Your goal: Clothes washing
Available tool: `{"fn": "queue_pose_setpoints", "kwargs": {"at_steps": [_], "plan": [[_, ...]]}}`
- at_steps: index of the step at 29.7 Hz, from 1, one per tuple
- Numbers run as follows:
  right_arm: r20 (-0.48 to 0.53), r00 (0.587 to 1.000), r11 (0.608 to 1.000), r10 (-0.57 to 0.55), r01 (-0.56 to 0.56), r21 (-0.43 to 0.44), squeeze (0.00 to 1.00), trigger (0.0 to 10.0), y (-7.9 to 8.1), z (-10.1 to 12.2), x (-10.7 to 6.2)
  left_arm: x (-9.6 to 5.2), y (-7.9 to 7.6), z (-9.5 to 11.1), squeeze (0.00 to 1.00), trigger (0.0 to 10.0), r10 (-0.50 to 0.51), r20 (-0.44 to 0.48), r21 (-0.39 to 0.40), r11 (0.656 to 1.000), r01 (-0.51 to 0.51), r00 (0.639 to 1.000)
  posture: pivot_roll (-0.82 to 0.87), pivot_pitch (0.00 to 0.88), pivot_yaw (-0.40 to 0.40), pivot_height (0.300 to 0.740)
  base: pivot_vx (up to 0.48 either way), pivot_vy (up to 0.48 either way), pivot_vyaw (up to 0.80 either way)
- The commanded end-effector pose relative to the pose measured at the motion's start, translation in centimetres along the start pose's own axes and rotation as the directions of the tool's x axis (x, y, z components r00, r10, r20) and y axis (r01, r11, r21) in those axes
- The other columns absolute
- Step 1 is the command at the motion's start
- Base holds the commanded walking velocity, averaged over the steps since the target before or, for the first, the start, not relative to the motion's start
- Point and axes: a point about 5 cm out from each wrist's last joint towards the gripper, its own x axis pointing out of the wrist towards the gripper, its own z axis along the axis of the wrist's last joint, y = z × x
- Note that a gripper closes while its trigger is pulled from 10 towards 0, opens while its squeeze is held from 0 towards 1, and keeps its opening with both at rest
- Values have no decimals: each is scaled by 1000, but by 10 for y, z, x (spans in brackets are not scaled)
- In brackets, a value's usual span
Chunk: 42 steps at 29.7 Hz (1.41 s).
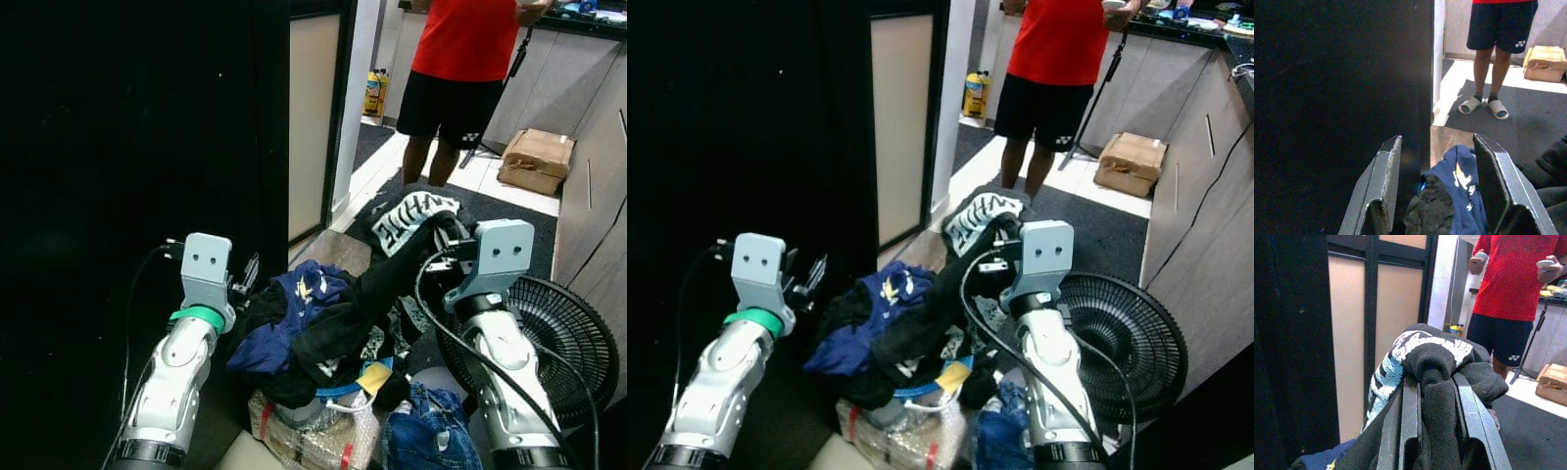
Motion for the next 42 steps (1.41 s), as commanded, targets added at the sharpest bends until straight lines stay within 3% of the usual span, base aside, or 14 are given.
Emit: {"fn": "queue_pose_setpoints", "kwargs": {"at_steps": [1, 10, 17, 42], "plan": [[2, 1000, 1000, -3, 3, -7, 0, 10000, 2, -2, -1, 2, -2, 5, 0, 10000, -7, 11, -8, 1000, 7, 1000, 14, 0, 26, 740, 0, 0, 0], [-13, 1000, 999, -25, 25, 23, 0, 10000, 2, -3, 0, 2, 0, 11, 0, 10000, -13, 21, -1, 1000, 13, 1000, 16, 0, 35, 740, 0, 0, -45], [-1, 997, 990, -78, 78, 119, 0, 10000, -2, 3, 7, 6, 1, 31, 0, 10000, -43, 77, 31, 999, 41, 996, 26, 0, 43, 740, 0, 0, -800], [-11, 996, 986, -88, 89, 144, 0, 10000, 0, 1, 8, 7, 1, 43, 0, 10000, -65, 98, 35, 997, 62, 993, 33, 0, 55, 740, 0, 0, -800]]}}
